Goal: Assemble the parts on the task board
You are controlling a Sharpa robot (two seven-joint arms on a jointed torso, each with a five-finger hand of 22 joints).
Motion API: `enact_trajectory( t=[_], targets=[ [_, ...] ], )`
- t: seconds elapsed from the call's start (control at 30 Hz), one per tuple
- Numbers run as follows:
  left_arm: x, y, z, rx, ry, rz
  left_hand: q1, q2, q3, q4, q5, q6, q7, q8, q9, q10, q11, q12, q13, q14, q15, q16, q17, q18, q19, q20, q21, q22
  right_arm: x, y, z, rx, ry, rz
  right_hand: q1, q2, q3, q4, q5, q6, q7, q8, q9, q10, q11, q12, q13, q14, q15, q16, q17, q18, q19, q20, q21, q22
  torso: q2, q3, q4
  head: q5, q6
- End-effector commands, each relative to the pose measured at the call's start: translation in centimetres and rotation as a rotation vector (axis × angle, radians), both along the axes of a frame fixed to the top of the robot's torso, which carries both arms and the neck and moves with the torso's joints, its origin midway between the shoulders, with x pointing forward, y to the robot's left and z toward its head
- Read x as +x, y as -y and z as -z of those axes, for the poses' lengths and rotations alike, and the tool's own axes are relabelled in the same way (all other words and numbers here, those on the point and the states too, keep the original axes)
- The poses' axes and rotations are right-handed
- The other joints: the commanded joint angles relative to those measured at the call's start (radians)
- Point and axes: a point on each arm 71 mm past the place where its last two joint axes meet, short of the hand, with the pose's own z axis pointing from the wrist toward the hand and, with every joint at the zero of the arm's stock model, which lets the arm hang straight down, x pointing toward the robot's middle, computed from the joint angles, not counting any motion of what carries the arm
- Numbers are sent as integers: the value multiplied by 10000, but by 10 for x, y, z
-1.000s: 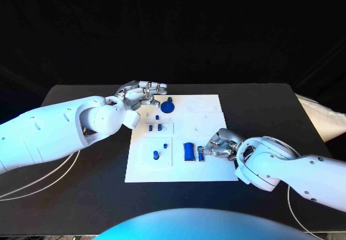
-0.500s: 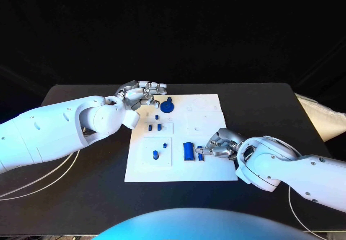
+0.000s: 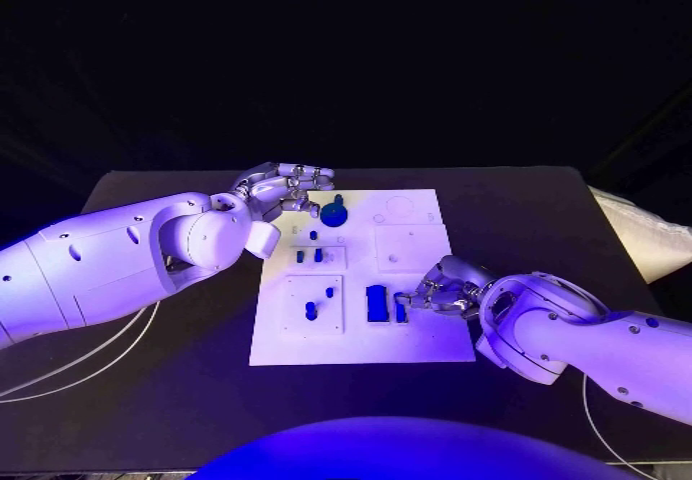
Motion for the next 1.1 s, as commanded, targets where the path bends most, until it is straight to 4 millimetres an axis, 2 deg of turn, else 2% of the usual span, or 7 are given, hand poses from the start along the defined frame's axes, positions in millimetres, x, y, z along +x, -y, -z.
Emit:
enact_trajectory(
  t=[0.03,0.3,0.47,0.7,1.1],
  targets=[
    [0,3,-1,-117,31,218,19,-12,-2,-42,65,-62,13,70,-17,-59,10,27,11,-79,-19,-47,-13,188,-65,-18,-35,-11,2,0,-1,57,180,17,-237,78,-146,257,94,-11,-5,-8,19,48,10,17,34,711,-62,26,912,-169,62,-6,32,18,0,-12,18,-9,9],
    [0,3,0,-116,13,238,22,-7,9,-49,73,-65,15,74,-18,-65,12,34,11,-82,-18,-44,-14,188,-66,-18,-36,-10,5,2,1,-44,94,200,-236,189,-256,348,222,-10,-13,-2,30,59,3,30,58,713,-67,30,918,-170,66,-11,37,30,5,-16,3,9,3],
    [-1,4,0,-116,-9,267,22,-7,9,-49,73,-65,15,74,-18,-65,12,34,11,-82,-18,-44,-14,188,-66,-18,-36,-10,6,0,2,-126,51,221,37,328,-298,260,389,-17,-21,3,44,63,-5,22,73,713,-74,30,919,-175,76,-14,50,62,6,-16,-1,9,-15],
    [0,4,0,-81,-9,281,22,-7,9,-49,73,-65,15,74,-18,-65,12,34,11,-82,-18,-44,-14,188,-66,-18,-36,-10,8,-4,2,-140,15,237,137,447,-305,246,432,-15,-21,5,49,73,-6,40,96,714,-74,35,928,-176,77,-14,51,66,-1,-14,13,-12,-7],
    [0,4,0,-41,-28,308,24,-1,22,-57,79,-67,17,81,-18,-70,13,45,11,-89,-17,-46,-27,187,-68,-17,-36,-9,10,-6,3,-204,-97,245,203,555,-315,248,470,-10,-26,9,55,90,-9,68,125,720,-76,53,954,-182,88,-13,67,100,1,-9,0,-34,17]
  ],
)
